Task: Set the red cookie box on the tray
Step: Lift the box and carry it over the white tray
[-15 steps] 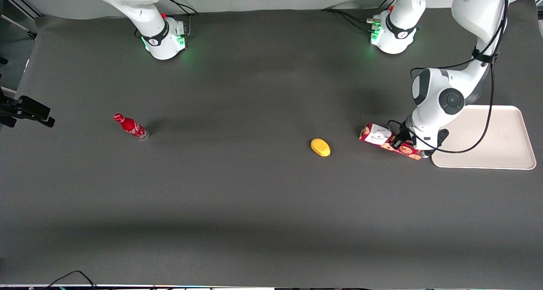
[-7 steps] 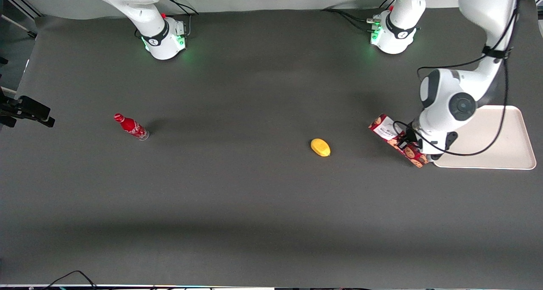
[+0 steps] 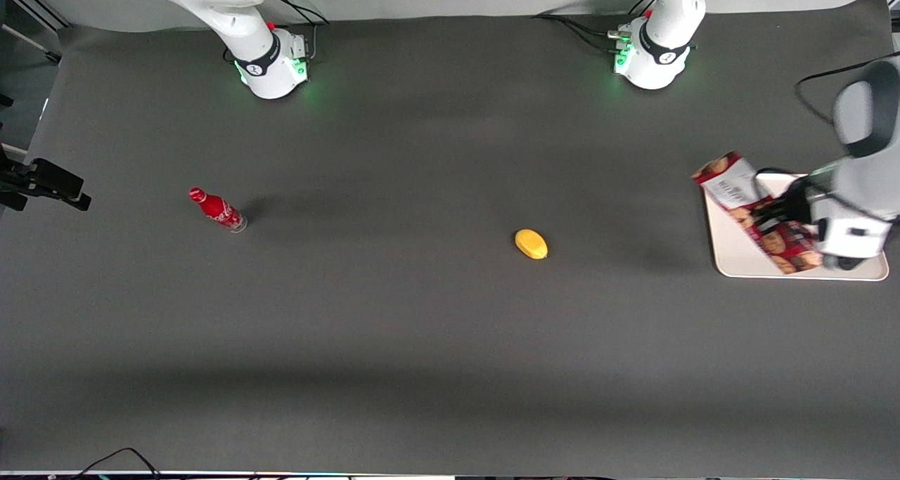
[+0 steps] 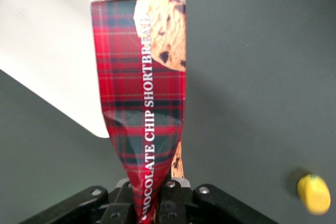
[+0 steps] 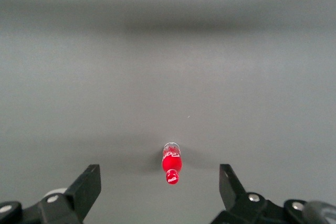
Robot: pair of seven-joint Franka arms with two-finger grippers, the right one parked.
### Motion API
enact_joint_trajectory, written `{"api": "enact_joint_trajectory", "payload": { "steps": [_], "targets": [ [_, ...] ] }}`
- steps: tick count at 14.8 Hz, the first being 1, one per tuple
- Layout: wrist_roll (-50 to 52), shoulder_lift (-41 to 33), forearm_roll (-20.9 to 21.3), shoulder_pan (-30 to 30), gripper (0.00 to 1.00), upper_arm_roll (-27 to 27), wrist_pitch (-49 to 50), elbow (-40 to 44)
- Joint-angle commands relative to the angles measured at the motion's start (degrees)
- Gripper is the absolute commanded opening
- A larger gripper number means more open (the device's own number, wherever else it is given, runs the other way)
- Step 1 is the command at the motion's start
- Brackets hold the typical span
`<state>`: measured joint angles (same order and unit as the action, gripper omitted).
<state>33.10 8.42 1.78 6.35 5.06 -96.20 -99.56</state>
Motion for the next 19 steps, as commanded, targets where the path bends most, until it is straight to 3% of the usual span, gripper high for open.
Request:
{"api": "enact_joint_trajectory", "payload": {
  "steps": [1,4,7,12,15,19],
  "targets": [
    [-15.9,1.6,3.6,-0.3,0.0,-5.4,11.7,13.3],
    [-37.4,1.7,8.5,-0.3,0.0,-11.5,12.5,16.6],
    [-53.5,4.9,9.2,-0.2,0.0,-19.5,8.5,15.8],
    [-68.9,12.7,8.2,1.0,0.0,-28.9,-11.5,6.3],
    [-73.6,18.4,4.8,2.3,0.0,-31.3,-25.5,0.3],
    [-80.4,23.5,-5.0,3.9,0.0,-33.5,-35.2,-4.8]
  ]
}}
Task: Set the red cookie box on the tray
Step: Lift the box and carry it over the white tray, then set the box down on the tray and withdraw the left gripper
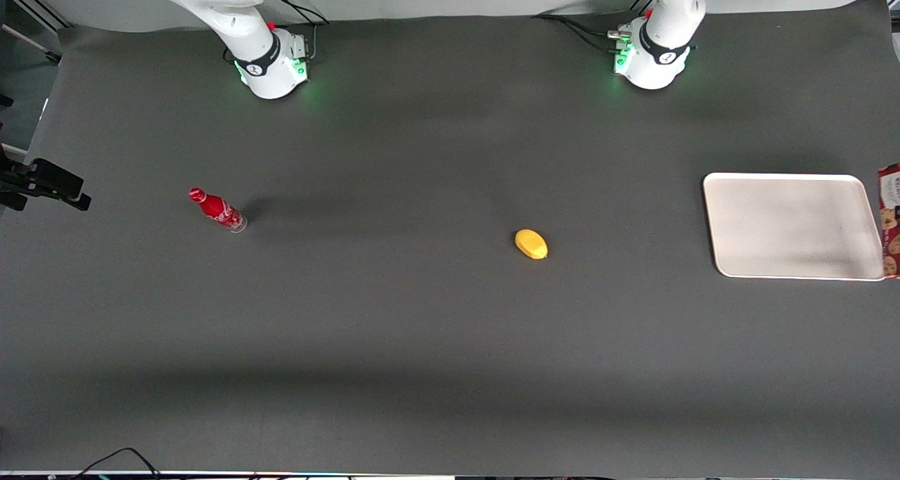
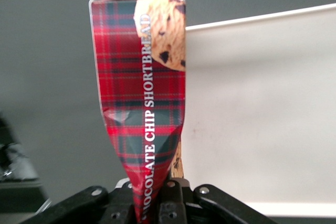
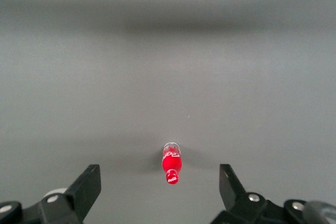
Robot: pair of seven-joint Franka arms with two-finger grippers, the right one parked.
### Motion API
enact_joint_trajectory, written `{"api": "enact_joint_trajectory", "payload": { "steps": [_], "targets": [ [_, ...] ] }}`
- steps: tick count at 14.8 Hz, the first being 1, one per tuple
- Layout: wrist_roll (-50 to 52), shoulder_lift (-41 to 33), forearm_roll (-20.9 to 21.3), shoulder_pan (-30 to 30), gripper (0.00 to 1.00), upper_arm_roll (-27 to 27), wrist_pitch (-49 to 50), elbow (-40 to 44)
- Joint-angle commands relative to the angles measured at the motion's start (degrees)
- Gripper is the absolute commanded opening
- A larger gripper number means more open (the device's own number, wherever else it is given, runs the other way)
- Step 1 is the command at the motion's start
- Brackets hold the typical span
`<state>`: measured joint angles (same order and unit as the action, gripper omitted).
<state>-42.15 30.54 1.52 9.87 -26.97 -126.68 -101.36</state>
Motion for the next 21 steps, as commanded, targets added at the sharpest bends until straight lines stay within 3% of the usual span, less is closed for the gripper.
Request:
{"api": "enact_joint_trajectory", "payload": {
  "steps": [1,3,5,9,15,18,21],
  "targets": [
    [-6.3,2.0,-5.7,0.7,0.0,-1.6,-6.5,-4.1],
    [-6.8,2.1,-8.2,0.9,0.0,-1.9,-9.1,-6.6],
    [-7.3,2.2,-8.7,0.8,1.0,-1.9,-9.4,-6.7],
    [-7.2,0.6,-10.0,-0.3,1.0,-2.0,-6.6,-4.1],
    [-0.8,-9.7,-9.3,-2.1,1.0,-1.3,21.1,11.6],
    [7.1,-15.3,-8.4,-3.3,1.0,4.8,36.2,18.2],
    [20.0,-22.4,-5.3,-3.4,1.0,15.3,43.6,18.5]
  ]
}}
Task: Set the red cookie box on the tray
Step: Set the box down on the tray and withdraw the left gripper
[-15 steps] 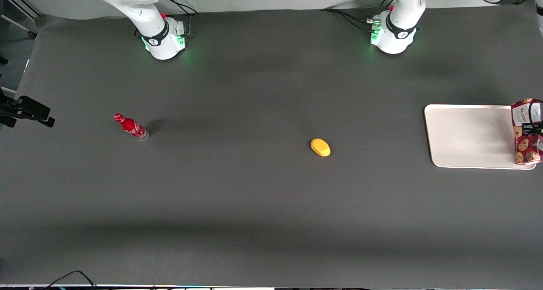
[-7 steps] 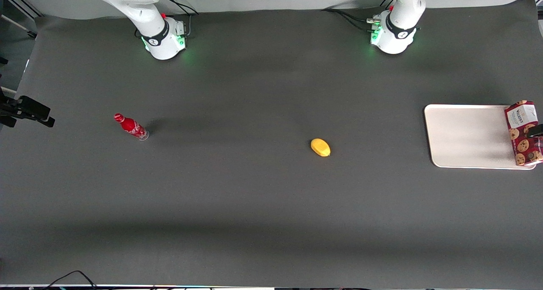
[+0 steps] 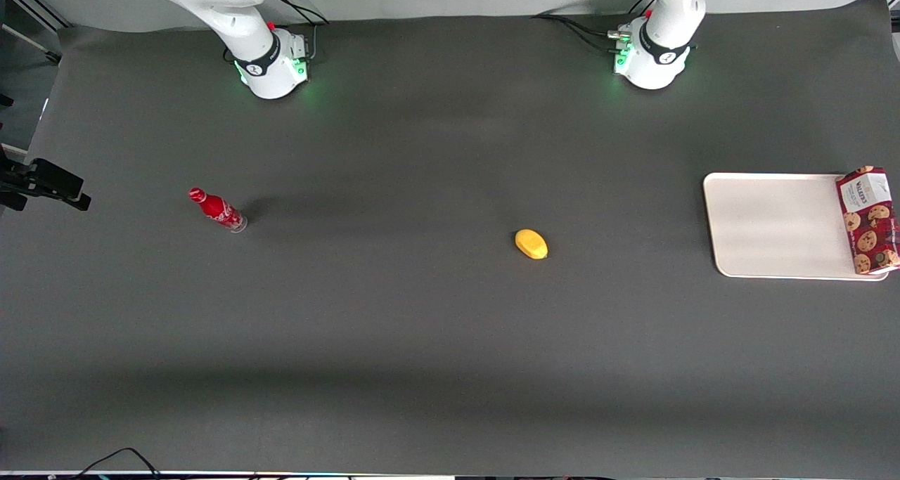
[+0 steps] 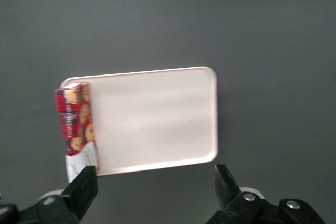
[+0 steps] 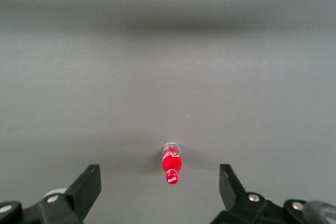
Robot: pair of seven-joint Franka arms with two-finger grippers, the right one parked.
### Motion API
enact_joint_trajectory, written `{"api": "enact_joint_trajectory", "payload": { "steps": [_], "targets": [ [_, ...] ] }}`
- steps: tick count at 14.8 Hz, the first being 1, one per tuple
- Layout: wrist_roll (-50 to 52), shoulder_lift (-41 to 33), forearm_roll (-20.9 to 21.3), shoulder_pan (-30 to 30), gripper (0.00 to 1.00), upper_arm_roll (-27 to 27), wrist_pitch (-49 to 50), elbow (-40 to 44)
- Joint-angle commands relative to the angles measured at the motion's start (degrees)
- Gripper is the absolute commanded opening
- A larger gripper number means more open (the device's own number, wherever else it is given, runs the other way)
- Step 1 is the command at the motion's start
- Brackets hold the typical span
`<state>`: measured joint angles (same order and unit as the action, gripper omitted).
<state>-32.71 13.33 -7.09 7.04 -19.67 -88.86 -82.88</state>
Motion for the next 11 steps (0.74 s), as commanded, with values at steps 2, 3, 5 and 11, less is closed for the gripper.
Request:
{"api": "enact_joint_trajectory", "payload": {
  "steps": [2,3,5,11],
  "targets": [
    [20.3,-8.6,4.0,-0.5,1.0,14.5,9.4,-1.1],
    [23.6,-10.2,4.2,-0.5,1.0,17.7,9.5,-2.7],
    [27.3,-13.8,5.0,-0.5,1.0,22.2,8.2,-7.7],
    [32.8,-14.6,7.2,-0.5,1.0,26.9,6.6,-7.5]
  ]
}}
